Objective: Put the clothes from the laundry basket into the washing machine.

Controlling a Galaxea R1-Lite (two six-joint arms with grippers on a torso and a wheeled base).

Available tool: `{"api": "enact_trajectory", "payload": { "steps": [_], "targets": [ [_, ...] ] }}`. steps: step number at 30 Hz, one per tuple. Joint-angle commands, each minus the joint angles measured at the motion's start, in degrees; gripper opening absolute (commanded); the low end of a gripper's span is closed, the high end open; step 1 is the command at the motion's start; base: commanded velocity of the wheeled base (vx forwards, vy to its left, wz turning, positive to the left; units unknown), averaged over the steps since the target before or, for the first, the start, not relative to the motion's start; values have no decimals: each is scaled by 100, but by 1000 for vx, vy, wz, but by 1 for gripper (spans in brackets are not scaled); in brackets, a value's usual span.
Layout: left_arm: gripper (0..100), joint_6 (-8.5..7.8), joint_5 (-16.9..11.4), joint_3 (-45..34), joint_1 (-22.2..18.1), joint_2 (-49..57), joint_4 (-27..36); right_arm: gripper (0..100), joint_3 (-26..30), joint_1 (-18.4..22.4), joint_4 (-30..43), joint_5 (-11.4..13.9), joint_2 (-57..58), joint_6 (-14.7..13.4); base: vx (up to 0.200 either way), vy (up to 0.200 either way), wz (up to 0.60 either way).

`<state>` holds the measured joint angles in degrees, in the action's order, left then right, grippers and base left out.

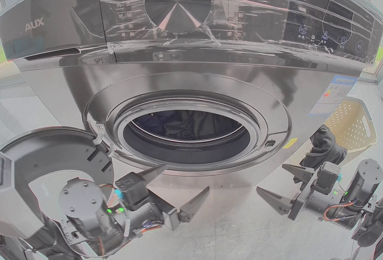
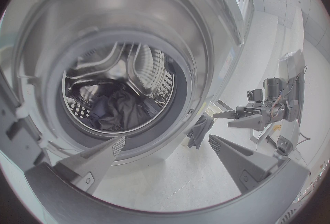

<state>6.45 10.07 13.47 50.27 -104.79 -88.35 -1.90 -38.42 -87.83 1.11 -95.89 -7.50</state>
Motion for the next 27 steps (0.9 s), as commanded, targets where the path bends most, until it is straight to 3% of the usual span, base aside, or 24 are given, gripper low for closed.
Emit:
{"api": "enact_trajectory", "payload": {
  "steps": [1,6,9,13,14,16,17,18,19,21,25,27],
  "targets": [
    [100,85,4,-829,-404,1312,-51,100,190,494,144,-164,1292,55,-200,0,0],
    [100,32,4,-1347,-791,2103,-34,100,190,1215,1014,-172,2136,134,-200,0,0],
    [100,32,39,-1347,-1046,2753,265,100,190,1645,2139,-164,3024,345,-200,0,0],
    [100,6,-23,-1347,-1336,3580,1258,100,190,1786,3290,-172,4087,592,-200,0,0],
    [100,6,-31,-1347,-1345,4028,1786,100,164,1883,3738,-172,4553,671,-200,0,0],
    [100,6,-14,-1347,-1345,4415,2260,100,129,1997,4072,-172,4896,688,-200,0,0],
    [100,6,-14,-1347,-1362,4933,2814,100,67,2173,4468,-164,5282,697,-200,0,0],
    [100,6,-14,-1347,-1362,4977,2867,100,58,2181,4494,-164,5326,697,-200,0,0],
    [100,14,-14,-1347,-1389,5513,3464,100,-21,2313,4925,-146,5740,697,-200,0,0],
    [100,41,-23,-1329,-1600,5997,4001,100,-144,2392,5435,-164,6161,697,-200,0,0],
    [100,93,-58,-1215,-1811,6577,4449,100,-407,2471,6191,-164,6583,644,0,0,0],
    [100,23,-49,-1206,-1846,6858,4677,100,-583,2568,6621,-164,6706,600,0,0,0]
  ]
}}
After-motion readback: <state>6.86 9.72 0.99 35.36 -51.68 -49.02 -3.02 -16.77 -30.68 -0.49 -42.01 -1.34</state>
